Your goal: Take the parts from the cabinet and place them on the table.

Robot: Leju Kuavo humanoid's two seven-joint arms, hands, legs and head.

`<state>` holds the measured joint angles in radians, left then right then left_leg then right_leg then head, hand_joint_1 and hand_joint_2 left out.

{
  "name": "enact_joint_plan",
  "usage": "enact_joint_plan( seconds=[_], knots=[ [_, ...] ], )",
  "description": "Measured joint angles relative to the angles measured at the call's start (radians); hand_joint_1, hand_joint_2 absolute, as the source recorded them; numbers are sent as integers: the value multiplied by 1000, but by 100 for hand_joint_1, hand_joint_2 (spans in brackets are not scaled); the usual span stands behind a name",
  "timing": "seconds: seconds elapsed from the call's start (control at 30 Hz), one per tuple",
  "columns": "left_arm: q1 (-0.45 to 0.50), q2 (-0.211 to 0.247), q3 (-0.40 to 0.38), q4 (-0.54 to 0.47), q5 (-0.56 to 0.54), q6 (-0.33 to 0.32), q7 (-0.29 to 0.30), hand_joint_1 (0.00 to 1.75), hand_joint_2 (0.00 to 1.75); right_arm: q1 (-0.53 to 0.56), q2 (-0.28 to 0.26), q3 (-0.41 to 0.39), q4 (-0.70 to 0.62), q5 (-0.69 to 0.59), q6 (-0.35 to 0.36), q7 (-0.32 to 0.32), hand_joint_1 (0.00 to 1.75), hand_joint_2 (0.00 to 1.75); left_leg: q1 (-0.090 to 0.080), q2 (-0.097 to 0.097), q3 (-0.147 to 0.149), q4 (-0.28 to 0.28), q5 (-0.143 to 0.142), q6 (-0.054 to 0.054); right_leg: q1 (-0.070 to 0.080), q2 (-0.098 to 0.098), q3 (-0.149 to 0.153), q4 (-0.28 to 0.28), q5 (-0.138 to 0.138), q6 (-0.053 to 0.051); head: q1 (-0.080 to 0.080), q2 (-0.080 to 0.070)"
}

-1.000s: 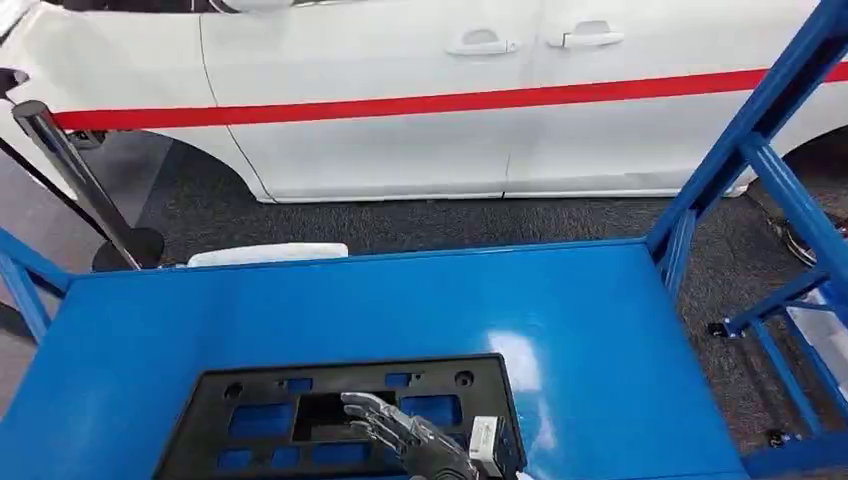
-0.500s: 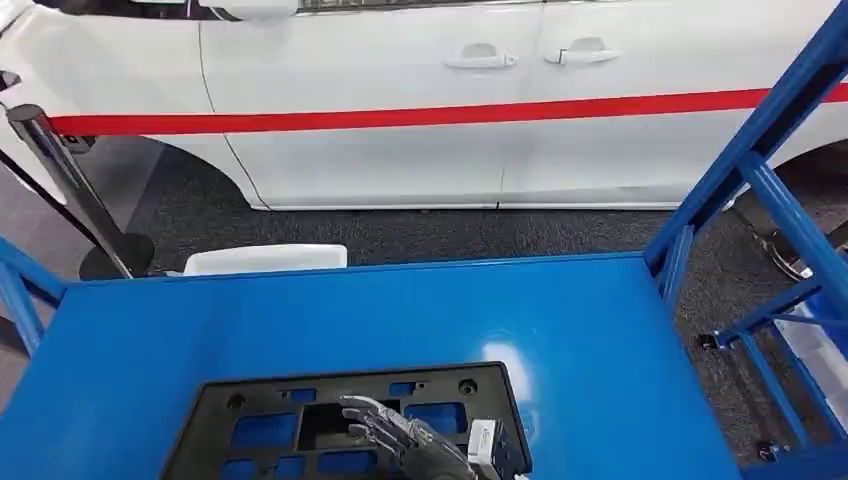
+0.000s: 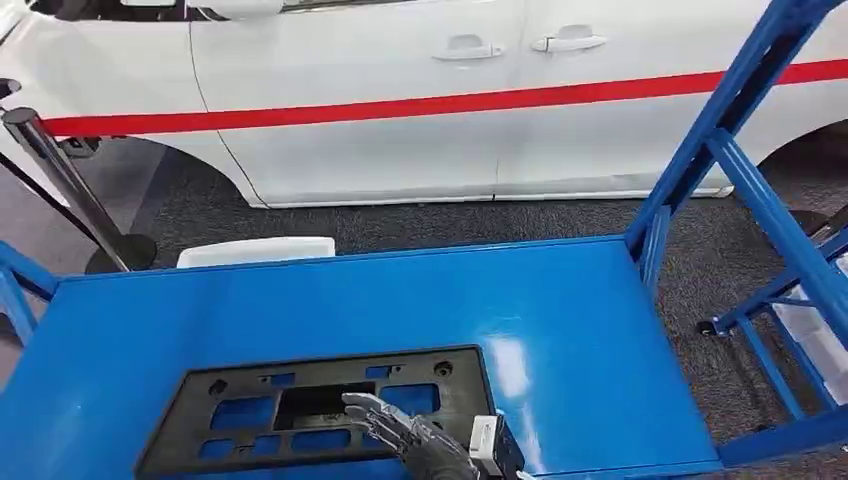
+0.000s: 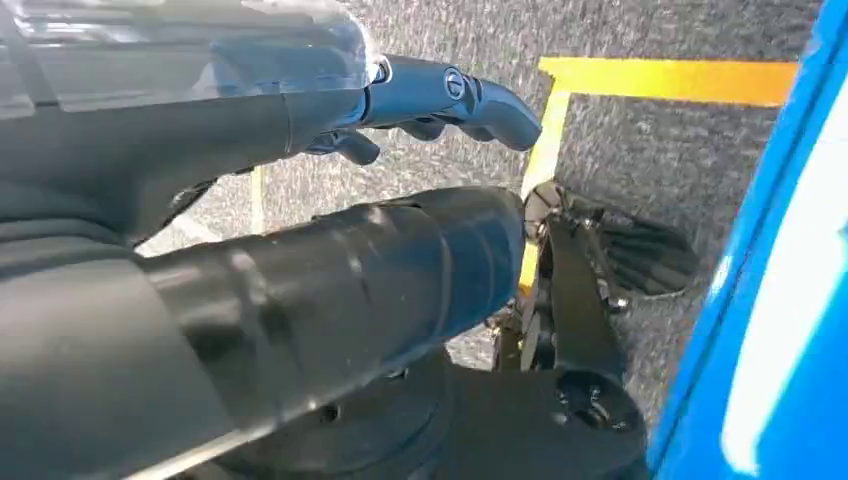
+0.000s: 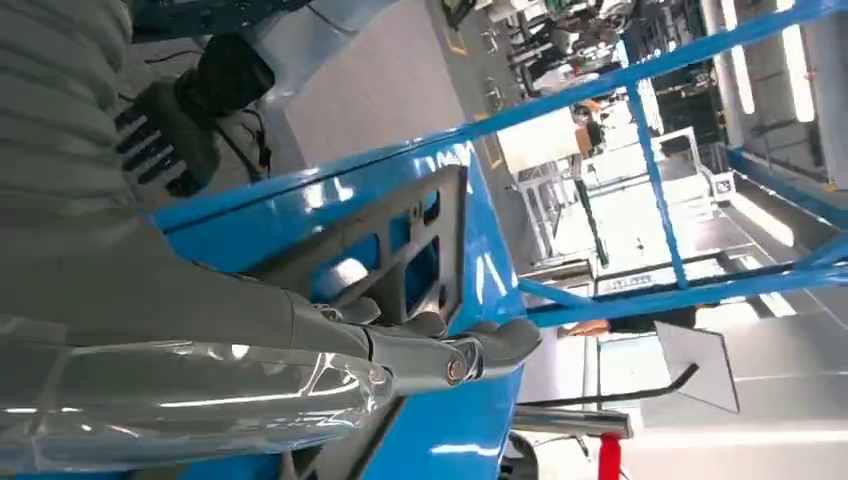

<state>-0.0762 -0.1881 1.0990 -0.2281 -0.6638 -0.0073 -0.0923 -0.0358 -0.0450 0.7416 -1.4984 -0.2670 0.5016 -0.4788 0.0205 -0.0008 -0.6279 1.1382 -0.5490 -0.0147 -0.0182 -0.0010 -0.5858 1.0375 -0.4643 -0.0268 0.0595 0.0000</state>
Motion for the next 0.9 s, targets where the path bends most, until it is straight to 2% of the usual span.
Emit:
enact_joint_plan(
  seconds=[0.03,0.07,0.1,0.13,0.17,0.23,0.27,0.33,0.4,0.43,0.47,0.5,0.53,0.57,0.6,0.63,0.67,0.73,0.77,0.8,0.9],
  knots=[
    [0,0,0,0,0,-1,0,0,0,1,0,0,0,-1,0,0,0,0,0,0,-26,75,-45,-2,2,-1,-10,0,7,-2,0,0],
    [0,0,0,0,-1,-1,0,0,0,1,0,0,1,-3,0,1,0,0,0,0,-50,147,-81,-3,6,-2,-21,0,11,-3,0,0],
    [0,0,0,0,-3,-1,0,0,0,1,0,0,2,-4,0,1,0,0,0,0,-57,186,-90,-2,9,-2,-33,2,17,-4,0,0],
    [1,0,0,0,-6,-1,-1,0,0,2,0,0,2,-4,0,2,0,0,0,0,-39,172,-77,1,12,-2,-41,2,23,-4,0,0],
    [1,1,0,0,-11,0,-1,0,0,2,0,0,3,-4,0,2,0,0,-1,0,2,117,-49,5,13,-2,-46,2,29,-2,0,0],
    [-1,2,0,0,-12,3,-1,0,0,2,0,0,4,-5,0,3,0,0,-4,0,124,-69,16,20,16,-1,-53,3,40,3,0,0],
    [-5,3,0,0,-13,4,-1,0,0,2,0,0,4,-5,0,3,0,0,-11,1,150,-135,-1,27,17,-3,-53,5,45,9,0,0],
    [-6,3,0,0,-14,5,-1,0,0,2,0,0,4,-5,1,3,0,0,-19,4,146,-135,12,29,14,-5,-55,3,53,22,0,0],
    [-3,3,0,0,-15,9,3,0,0,3,0,0,4,-5,2,3,0,0,-22,3,144,-135,30,39,11,-5,-51,-6,73,36,0,0],
    [-2,1,0,0,-14,10,3,0,0,3,0,0,4,-6,2,3,0,0,-8,6,145,-152,49,44,15,-3,-57,-2,70,41,2,0],
    [-4,1,0,0,-14,10,4,0,0,3,-1,0,4,-8,1,3,0,0,-9,11,137,-154,60,50,13,0,-67,19,35,45,1,0],
    [-5,1,0,0,-14,10,4,0,0,3,-1,0,4,-8,2,3,0,0,-10,12,125,-152,69,58,11,1,-91,81,-22,48,2,0],
    [-5,1,0,0,-14,10,4,0,0,5,-1,0,5,-8,2,3,0,0,-10,12,114,-149,75,58,9,0,-117,159,-70,51,2,0],
    [-5,1,0,0,-14,10,4,0,0,5,-2,0,6,-8,2,3,0,0,-12,13,102,-146,80,59,9,1,-141,234,-107,55,2,0],
    [-4,2,0,0,-16,10,3,0,0,5,-3,0,7,-8,2,3,0,0,-12,12,92,-143,80,59,8,0,-155,287,-124,57,2,0],
    [-4,2,0,0,-21,10,3,0,0,6,-3,0,8,-8,2,3,0,0,-12,12,83,-140,83,58,6,0,-146,292,-117,58,2,0],
    [-4,2,0,0,-23,10,2,0,0,8,-3,0,9,-8,3,3,0,0,-12,12,77,-136,85,56,5,0,-109,245,-91,58,2,0],
    [-3,1,0,0,-26,11,2,0,0,7,-3,0,8,-8,4,3,0,0,-12,12,71,-128,88,52,5,0,8,65,-27,52,2,0],
    [-3,0,0,0,-29,13,2,0,0,6,-3,0,8,-8,5,3,0,175,-12,12,68,-123,89,49,6,0,44,-6,-38,45,2,0],
    [-5,0,0,0,-29,14,2,0,0,7,-3,0,8,-8,5,3,0,175,-18,12,64,-117,88,41,13,0,43,-10,-34,40,1,0],
    [-5,0,0,0,-29,17,2,0,0,9,-3,0,8,-10,5,3,0,175,-15,12,63,-125,99,23,16,1,37,-11,-24,22,2,0]
  ],
)
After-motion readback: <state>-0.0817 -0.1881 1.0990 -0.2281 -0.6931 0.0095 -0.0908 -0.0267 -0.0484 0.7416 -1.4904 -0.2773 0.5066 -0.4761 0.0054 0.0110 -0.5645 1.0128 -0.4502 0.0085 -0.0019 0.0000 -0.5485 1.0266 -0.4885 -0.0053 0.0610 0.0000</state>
